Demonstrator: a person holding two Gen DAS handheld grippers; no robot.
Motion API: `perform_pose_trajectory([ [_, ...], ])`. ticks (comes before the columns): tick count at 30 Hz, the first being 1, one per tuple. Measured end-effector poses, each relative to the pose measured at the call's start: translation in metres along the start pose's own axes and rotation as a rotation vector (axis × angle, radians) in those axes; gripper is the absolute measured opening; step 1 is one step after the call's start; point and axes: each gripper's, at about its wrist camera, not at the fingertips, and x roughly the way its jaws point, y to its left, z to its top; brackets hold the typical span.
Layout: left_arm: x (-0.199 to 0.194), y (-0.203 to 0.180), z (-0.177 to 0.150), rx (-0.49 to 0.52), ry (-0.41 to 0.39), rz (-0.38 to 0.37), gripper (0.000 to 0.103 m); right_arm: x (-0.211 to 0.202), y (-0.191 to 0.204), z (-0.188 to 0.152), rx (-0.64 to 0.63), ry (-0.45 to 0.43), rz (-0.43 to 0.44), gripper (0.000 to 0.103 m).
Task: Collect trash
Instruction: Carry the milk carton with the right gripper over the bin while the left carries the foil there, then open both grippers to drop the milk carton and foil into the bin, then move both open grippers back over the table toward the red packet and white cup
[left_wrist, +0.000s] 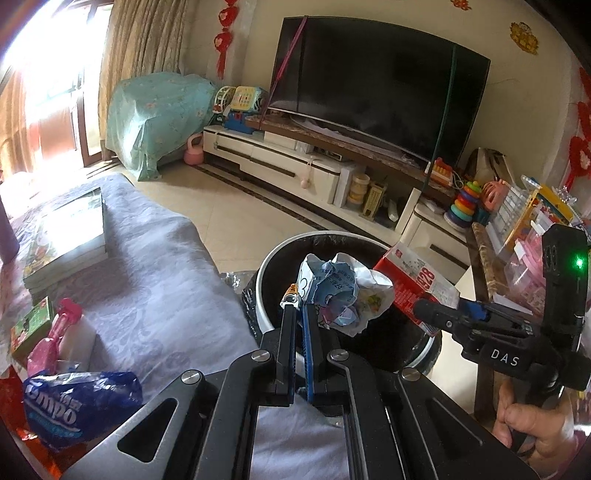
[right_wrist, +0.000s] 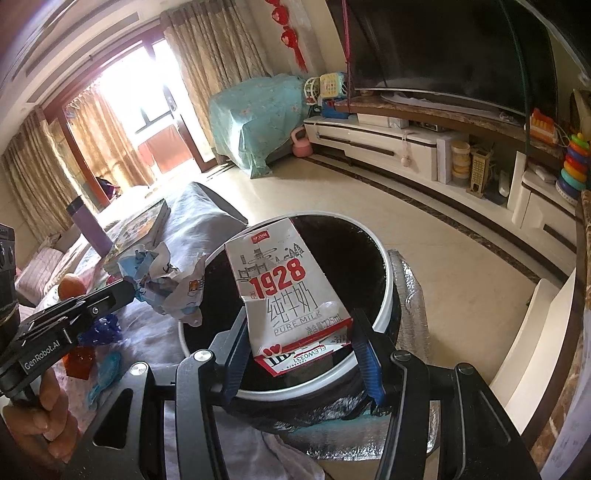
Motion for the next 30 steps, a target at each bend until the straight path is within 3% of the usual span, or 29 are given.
perform_pose_trajectory([
  [14, 0.027, -0.002, 0.007, -0.012, 0.033, -0.010, 0.003, 0.010, -0.005, 0.004, 0.000, 0.015, -0.016, 0.054],
  [17, 0.029, -0.003, 0.007, -0.025, 0.040, -0.020, 0.022, 0.012, -0.006, 0.006, -0.003, 0.018, -0.022, 0.055],
  [19, 0.025, -0.002, 0.006, -0.026, 0.026, -0.007, 0.040, 0.012, -0.006, 0.006, 0.006, 0.021, -0.017, 0.056],
  [22, 0.016, 0.001, 0.000, -0.032, 0.017, -0.002, 0.047, 0.006, -0.008, 0.005, 0.021, 0.005, -0.011, 0.066],
  [30, -0.029, 0.013, -0.032, -0.067, -0.021, -0.005, 0.056, -0.015, 0.009, -0.005, 0.036, -0.040, 0.039, 0.086],
])
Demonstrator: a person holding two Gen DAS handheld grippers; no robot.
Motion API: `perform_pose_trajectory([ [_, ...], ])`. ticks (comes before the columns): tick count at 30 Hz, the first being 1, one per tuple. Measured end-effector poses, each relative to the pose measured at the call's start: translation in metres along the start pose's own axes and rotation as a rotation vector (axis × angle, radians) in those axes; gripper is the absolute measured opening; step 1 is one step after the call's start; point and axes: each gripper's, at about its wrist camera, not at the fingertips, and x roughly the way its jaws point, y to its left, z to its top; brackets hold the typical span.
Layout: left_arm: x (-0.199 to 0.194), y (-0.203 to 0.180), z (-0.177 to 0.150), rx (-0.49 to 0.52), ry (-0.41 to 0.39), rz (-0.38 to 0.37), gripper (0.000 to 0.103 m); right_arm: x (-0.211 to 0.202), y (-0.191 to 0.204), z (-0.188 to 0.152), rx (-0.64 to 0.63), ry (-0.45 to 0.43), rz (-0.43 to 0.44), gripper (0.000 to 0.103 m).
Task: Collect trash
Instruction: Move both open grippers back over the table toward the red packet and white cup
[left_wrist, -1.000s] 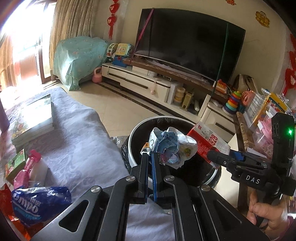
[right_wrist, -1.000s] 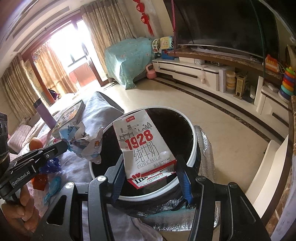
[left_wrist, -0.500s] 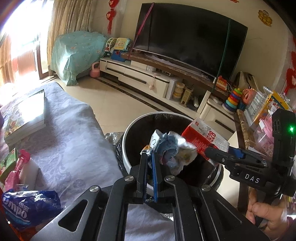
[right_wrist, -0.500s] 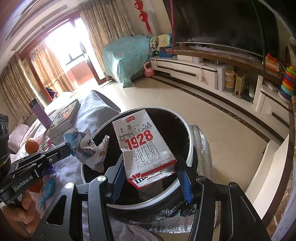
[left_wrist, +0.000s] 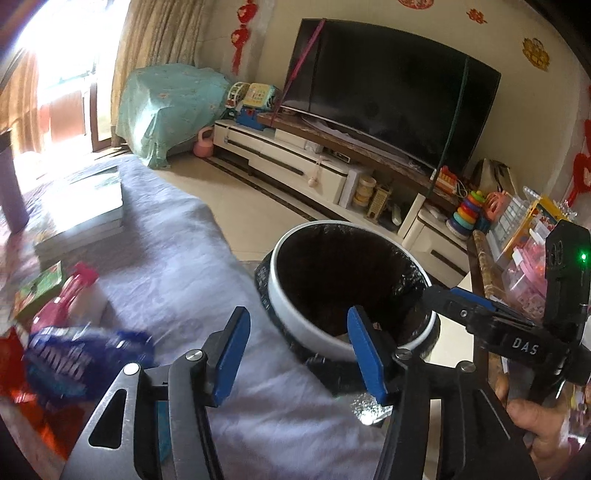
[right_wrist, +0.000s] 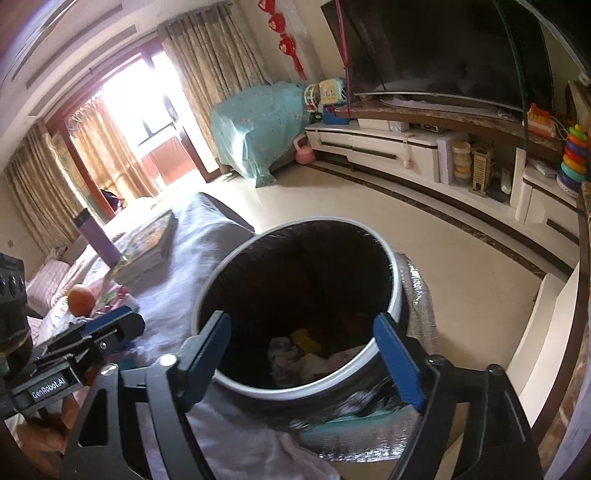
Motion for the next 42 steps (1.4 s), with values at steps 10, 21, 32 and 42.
perform_pose_trajectory([
  [10, -0.072, 0.028, -0.047, -0.060, -0.038, 0.032, 0.063, -0.015, 0.043, -0.021, -0.009, -0.011, 0.084, 0.094],
  [21, -0.151, 0.061, -0.098, -0.118, -0.093, 0.113, 0.066, -0.015, 0.107, -0.061, -0.102, -0.014, 0.154, 0.098],
  [32, -0.195, 0.096, -0.131, -0.213, -0.103, 0.224, 0.066, -0.012, 0.169, -0.090, -0.205, -0.022, 0.212, 0.098],
  [42, -0.207, 0.121, -0.139, -0.290, -0.087, 0.290, 0.066, 0.015, 0.196, -0.104, -0.234, 0.053, 0.221, 0.098],
])
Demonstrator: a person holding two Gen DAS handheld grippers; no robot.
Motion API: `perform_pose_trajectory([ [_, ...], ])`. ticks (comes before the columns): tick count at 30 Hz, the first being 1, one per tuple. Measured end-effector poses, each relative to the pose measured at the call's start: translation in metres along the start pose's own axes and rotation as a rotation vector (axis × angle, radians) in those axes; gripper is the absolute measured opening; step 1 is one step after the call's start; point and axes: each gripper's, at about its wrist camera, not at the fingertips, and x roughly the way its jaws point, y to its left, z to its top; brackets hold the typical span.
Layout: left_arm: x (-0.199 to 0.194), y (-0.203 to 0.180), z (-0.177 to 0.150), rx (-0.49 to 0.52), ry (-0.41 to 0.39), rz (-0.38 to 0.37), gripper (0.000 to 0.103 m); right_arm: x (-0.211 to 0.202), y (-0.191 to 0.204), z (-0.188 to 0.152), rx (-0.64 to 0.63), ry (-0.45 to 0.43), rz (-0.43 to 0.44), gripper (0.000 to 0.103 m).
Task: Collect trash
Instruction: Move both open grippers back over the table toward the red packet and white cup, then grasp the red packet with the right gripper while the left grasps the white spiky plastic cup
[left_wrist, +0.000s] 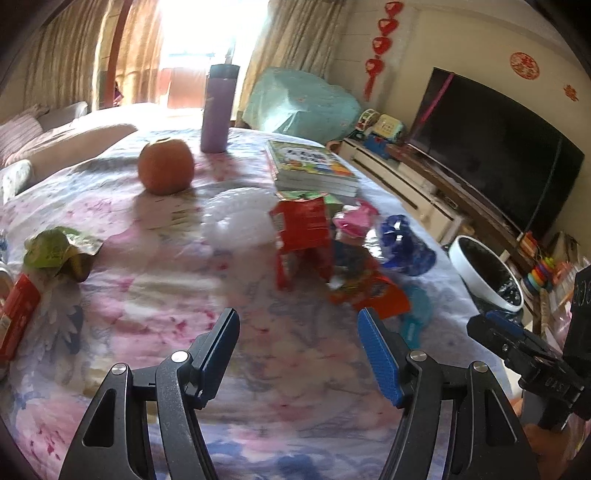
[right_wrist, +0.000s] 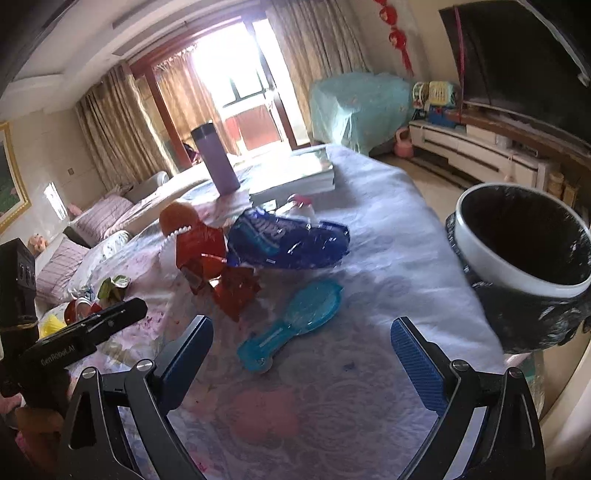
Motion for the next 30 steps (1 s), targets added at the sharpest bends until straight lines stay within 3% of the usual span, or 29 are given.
perform_pose_trajectory([
  [10, 0.023, 0.010, 0.009, 0.008, 0.038, 0.000, 0.066, 0.014, 0.000, -0.004, 0.027, 0.032, -0.004, 0.098],
  [16, 0.038, 0.019, 0.018, 0.025, 0.036, 0.039, 0.066, 0.020, -0.001, -0.003, 0.025, 0.057, -0.009, 0.098],
  [24, 0.057, 0.043, 0.038, 0.014, 0.030, 0.095, 0.066, 0.028, 0.019, 0.002, -0.020, 0.072, 0.074, 0.097],
  [30, 0.083, 0.064, 0.053, -0.017, 0.049, 0.086, 0.065, 0.052, 0.043, 0.004, -0.077, 0.119, 0.119, 0.079],
])
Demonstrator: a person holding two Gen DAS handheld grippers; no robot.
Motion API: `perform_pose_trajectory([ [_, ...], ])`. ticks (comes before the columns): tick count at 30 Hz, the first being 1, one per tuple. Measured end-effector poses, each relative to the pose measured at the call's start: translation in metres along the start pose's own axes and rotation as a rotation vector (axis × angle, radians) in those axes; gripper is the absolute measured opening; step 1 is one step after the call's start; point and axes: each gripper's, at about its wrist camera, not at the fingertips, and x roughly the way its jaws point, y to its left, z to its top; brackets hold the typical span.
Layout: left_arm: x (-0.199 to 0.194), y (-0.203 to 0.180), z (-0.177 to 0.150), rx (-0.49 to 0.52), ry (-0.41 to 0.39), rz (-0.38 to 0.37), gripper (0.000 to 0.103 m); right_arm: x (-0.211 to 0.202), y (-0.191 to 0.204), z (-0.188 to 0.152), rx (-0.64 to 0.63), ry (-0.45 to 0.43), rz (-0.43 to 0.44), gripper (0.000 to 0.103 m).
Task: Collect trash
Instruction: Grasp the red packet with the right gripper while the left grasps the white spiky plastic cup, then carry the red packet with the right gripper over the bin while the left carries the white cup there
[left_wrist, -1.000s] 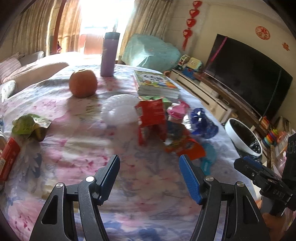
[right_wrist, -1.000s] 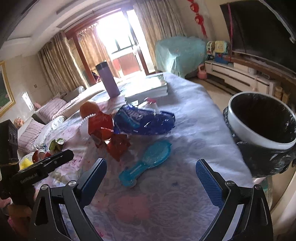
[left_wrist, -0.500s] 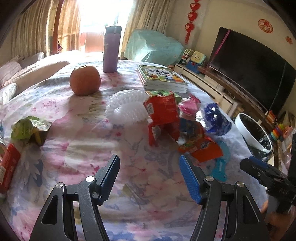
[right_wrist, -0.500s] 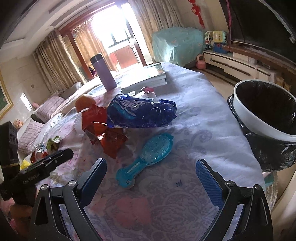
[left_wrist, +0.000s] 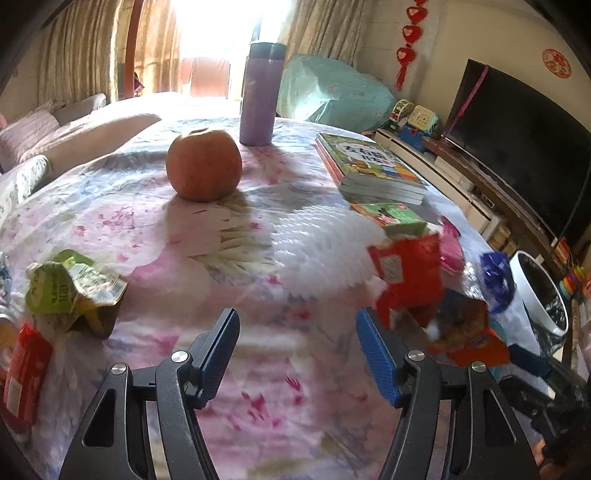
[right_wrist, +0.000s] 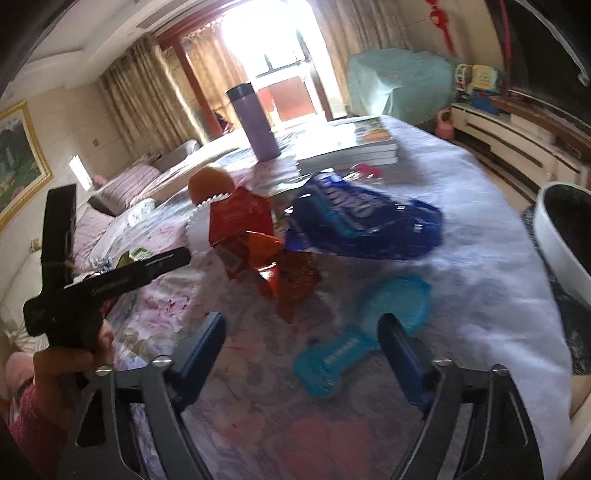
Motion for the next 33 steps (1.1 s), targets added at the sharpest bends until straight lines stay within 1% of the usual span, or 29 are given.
perform_pose_trajectory([
  [2, 0.009, 0.004, 0.005, -0.006, 0.005, -0.006, 0.064, 0.006, 0.003, 0.003, -0.010, 0.007, 0.000, 0.072],
  [5, 0.022, 0.008, 0.015, -0.020, 0.007, -0.032, 0.057, 0.017, 0.007, 0.009, -0.019, 0.014, 0.001, 0.066],
  [6, 0.027, 0.009, 0.019, -0.023, 0.008, -0.044, 0.049, 0.019, 0.007, 0.010, -0.020, 0.016, 0.002, 0.065],
  [7, 0.032, 0.009, 0.021, -0.024, 0.013, -0.051, 0.038, 0.021, 0.008, 0.011, -0.020, 0.019, 0.004, 0.060],
  [8, 0.037, 0.009, 0.024, -0.021, 0.022, -0.060, 0.031, 0.024, 0.010, 0.013, -0.021, 0.024, 0.006, 0.053],
  [9, 0.041, 0.008, 0.026, -0.017, 0.030, -0.066, 0.021, 0.026, 0.009, 0.013, -0.022, 0.029, 0.009, 0.049],
  [10, 0.043, 0.008, 0.027, -0.012, 0.032, -0.069, 0.013, 0.029, 0.010, 0.013, -0.023, 0.039, 0.014, 0.037],
  [11, 0.045, 0.007, 0.027, -0.004, 0.032, -0.068, 0.012, 0.030, 0.011, 0.013, -0.026, 0.047, 0.017, 0.026],
  [13, 0.043, 0.006, 0.025, 0.011, 0.020, -0.060, 0.010, 0.030, 0.012, 0.011, -0.031, 0.050, 0.013, 0.018],
  [17, 0.028, 0.008, 0.014, 0.002, 0.000, -0.044, 0.009, 0.022, 0.014, 0.006, -0.037, 0.046, 0.017, 0.009],
  [22, -0.004, 0.016, -0.006, -0.026, -0.034, -0.026, 0.009, 0.011, 0.023, 0.001, -0.074, 0.031, 0.028, 0.003],
  [27, -0.034, 0.026, -0.019, -0.058, -0.069, -0.013, 0.009, 0.000, 0.027, -0.003, -0.080, 0.021, 0.052, 0.003],
  [33, -0.070, 0.017, -0.025, -0.050, -0.119, -0.045, 0.008, -0.018, 0.025, -0.009, -0.077, -0.005, 0.058, 0.002],
])
